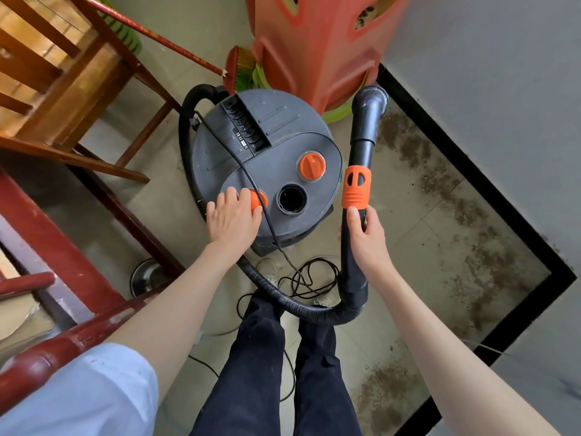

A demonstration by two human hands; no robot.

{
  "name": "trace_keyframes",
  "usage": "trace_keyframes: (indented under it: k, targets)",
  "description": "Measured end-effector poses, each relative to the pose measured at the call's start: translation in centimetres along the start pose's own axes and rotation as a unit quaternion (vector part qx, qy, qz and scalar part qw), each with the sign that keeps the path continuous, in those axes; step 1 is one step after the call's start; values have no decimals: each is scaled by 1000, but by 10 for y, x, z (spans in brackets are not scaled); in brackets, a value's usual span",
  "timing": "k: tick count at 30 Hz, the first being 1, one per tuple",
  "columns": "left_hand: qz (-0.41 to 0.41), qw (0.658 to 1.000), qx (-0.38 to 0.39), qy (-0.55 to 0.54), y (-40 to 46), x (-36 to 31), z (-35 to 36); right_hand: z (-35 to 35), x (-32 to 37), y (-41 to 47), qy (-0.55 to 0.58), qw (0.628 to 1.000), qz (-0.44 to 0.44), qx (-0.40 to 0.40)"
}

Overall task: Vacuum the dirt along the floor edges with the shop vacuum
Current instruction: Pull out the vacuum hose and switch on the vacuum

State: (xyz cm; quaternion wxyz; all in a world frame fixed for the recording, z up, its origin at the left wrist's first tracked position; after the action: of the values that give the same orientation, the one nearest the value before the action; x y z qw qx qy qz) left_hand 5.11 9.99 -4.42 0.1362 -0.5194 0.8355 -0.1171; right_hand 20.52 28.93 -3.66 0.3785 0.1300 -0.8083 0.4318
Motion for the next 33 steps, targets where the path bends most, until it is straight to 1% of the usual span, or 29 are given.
trace_keyframes:
  k: [2, 3, 4, 7, 9, 11, 15, 17, 19, 23, 26, 27, 29, 33]
  targets:
    - [-44, 996, -31, -77, 3, 5, -8, -2, -1, -1, 1, 1000, -1, -3]
    - [-72, 990, -34, -116, 6, 7, -10, -4, -2, -1, 1, 1000, -1, -5]
    - [-97, 985, -27, -143, 11, 9, -9, -5, -2, -1, 2, 1000, -2, -8]
    - [-171, 964, 31, -203, 27, 11, 5, -6, -2, -2, 3, 1000, -4, -13]
    - [-224, 938, 43, -262, 32, 14, 11, -7, -2, -3, 6, 1000, -5, -15]
    - [-258, 912, 35, -318, 29, 16, 10, -7, -2, -5, 7, 1000, -8, -15]
    - [-319, 840, -2, -439, 7, 45, 20, -6, 0, -8, 8, 1000, -13, -13]
    - [-344, 818, -12, -461, -5, 68, 32, -1, 2, -9, 7, 1000, -15, -8]
    - [-374, 808, -13, -454, -16, 92, 43, 4, 4, -9, 6, 1000, -16, -4]
    - [-410, 800, 1, -437, -29, 126, 54, 12, 5, -11, -6, 1000, -19, -1]
    - [-396, 815, 17, -424, -30, 124, 46, 17, 5, -12, -13, 1000, -19, 0]
    - [-380, 824, 17, -420, -29, 118, 40, 18, 5, -12, -14, 1000, -18, 0]
    - [-323, 848, 1, -421, -22, 104, 26, 19, 5, -14, -16, 1000, -17, -2]
    - [-168, 887, -49, -427, -11, 59, -9, 12, 9, -22, -15, 1000, -22, -10]
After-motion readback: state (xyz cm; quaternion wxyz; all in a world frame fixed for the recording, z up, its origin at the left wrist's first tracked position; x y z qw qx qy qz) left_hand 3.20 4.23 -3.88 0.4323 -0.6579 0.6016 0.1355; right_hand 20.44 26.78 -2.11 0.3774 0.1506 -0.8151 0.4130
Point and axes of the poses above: each hand's wrist, its own y-axis towards the middle knuckle, its own z-axis out of the palm, x = y × z, the point moved 9 cm from there along y, towards the middle knuckle, and after that the axes turned 1 degree about z, right-handed, at the moved point
